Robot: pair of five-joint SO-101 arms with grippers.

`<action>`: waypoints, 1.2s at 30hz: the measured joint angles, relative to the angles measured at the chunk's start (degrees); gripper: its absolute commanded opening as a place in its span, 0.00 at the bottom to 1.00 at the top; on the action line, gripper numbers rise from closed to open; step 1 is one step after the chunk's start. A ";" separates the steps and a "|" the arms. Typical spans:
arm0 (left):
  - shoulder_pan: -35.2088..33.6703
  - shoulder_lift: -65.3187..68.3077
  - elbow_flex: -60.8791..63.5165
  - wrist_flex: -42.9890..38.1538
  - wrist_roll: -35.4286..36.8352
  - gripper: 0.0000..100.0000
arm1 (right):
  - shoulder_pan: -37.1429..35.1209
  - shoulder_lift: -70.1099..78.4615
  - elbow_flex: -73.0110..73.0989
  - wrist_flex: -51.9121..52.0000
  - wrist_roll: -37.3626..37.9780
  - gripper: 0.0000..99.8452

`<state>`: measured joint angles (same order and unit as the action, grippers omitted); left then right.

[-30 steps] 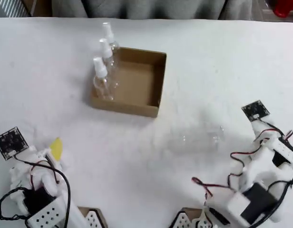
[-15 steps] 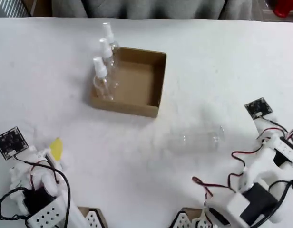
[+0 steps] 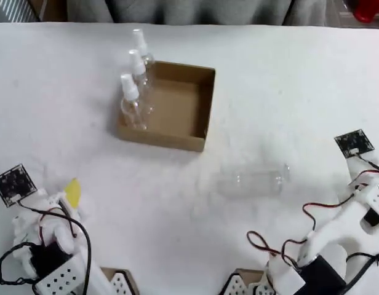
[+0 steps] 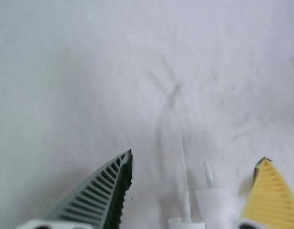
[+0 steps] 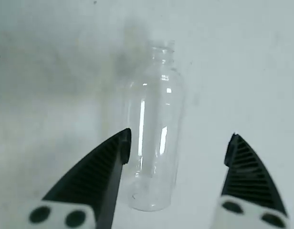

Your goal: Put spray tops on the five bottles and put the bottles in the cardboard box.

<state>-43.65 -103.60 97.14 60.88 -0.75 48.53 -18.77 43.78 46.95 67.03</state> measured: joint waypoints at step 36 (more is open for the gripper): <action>0.00 0.00 0.00 0.00 0.00 0.37 | -1.49 28.84 -29.80 21.45 -2.29 0.19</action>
<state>-43.65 -103.60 97.14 60.88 -0.75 47.03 10.07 13.98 68.40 64.75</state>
